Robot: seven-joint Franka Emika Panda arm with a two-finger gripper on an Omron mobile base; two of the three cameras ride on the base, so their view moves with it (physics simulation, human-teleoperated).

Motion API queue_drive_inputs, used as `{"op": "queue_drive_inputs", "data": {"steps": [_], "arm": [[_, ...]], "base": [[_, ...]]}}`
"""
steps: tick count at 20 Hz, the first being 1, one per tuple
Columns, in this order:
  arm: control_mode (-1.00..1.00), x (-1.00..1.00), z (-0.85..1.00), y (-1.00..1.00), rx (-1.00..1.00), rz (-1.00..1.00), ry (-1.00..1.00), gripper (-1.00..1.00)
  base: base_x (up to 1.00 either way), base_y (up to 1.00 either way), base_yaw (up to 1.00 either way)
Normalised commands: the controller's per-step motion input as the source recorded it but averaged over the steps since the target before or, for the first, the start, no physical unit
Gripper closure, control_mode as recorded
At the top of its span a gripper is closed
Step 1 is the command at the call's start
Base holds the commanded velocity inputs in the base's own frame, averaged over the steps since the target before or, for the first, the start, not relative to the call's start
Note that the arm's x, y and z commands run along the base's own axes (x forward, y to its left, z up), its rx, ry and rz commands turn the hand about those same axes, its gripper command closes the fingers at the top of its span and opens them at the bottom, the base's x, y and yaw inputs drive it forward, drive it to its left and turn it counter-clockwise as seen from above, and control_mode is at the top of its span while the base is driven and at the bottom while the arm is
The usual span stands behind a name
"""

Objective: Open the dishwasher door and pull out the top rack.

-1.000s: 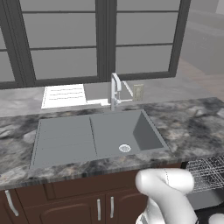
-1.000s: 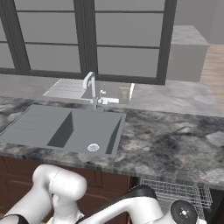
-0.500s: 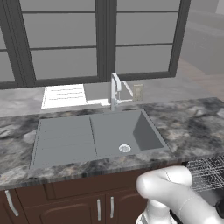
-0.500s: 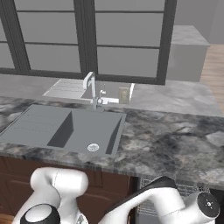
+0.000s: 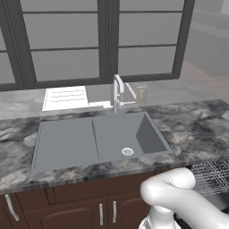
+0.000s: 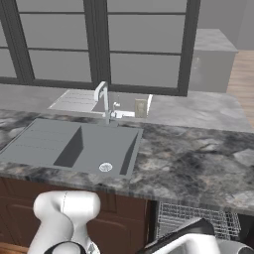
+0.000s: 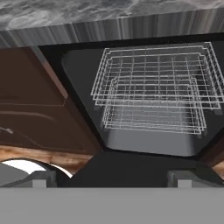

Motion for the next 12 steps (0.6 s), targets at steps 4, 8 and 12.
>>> {"op": "queue_drive_inputs", "data": {"steps": [4,8,12], "arm": [[-1.0,0.48,-0.16,0.02,-0.01,0.0,-0.08,-1.0],[-1.0,0.77,0.0,0.0,0.0,0.0,0.0,-1.0],[-1.0,0.62,-0.38,0.0,-0.03,0.0,0.0,-1.0]], "base": [[0.0,0.0,0.0],[0.0,0.0,0.0],[0.0,0.0,0.0]]}}
